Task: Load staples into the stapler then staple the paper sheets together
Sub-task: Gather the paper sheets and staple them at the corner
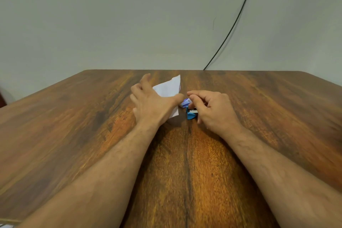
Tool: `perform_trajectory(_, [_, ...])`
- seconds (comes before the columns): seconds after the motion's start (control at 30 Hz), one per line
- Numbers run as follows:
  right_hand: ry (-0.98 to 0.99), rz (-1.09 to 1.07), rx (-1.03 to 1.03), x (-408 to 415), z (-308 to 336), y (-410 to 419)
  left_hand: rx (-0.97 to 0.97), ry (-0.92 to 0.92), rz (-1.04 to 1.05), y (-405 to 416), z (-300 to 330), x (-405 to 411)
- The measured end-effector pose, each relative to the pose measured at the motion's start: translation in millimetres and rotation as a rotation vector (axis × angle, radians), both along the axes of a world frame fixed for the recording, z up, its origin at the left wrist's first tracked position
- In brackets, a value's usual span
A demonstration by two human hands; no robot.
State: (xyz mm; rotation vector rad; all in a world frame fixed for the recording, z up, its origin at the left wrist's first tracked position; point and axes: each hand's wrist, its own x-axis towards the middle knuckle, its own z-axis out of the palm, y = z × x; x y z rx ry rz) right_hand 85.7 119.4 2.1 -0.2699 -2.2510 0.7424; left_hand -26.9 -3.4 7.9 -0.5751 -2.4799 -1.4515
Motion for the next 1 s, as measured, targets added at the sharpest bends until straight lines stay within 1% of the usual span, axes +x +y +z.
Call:
perform_trajectory(0.07, [-0.004, 0.01, -0.133, 2, 2, -3, 0.063, 0.069, -0.063, 1, 1, 6])
perform_trajectory(0.17, [-0.029, 0.042, -0.268, 6, 7, -5, 0.12, 0.143, -0.147, 3, 1, 16])
perform_trajectory(0.3, [-0.049, 0.147, -0.466, 9, 11, -5, 0.11, 0.222, -0.222, 4, -1, 23])
perform_trajectory(0.4, [-0.062, 0.153, -0.5, 7, 8, -3, 0.057, 0.291, -0.253, 7, -3, 24])
perform_trajectory(0.5, [-0.079, 0.103, -0.52, 4, 6, 1, 0.045, 0.318, -0.274, 10, -5, 23])
perform_trajectory(0.57, [-0.072, 0.082, -0.524, 3, 5, 3, 0.098, 0.264, -0.281, 13, -4, 19])
perform_trajectory(0.67, [-0.036, 0.052, -0.521, 3, 5, 5, 0.22, 0.091, -0.301, 13, -1, 13])
perform_trajectory(0.8, [-0.022, 0.017, -0.553, 3, 5, 10, 0.393, -0.242, -0.333, 4, 7, 8])
perform_trajectory(0.87, [-0.038, -0.015, -0.549, 4, 7, 12, 0.459, -0.367, -0.376, 1, 7, 6])
perform_trajectory(0.93, [-0.04, -0.024, -0.573, 7, 7, 12, 0.505, -0.438, -0.422, -1, 9, 9])
perform_trajectory(1.0, [-0.025, -0.007, -0.61, 8, 7, 12, 0.496, -0.479, -0.429, -2, 12, 12])
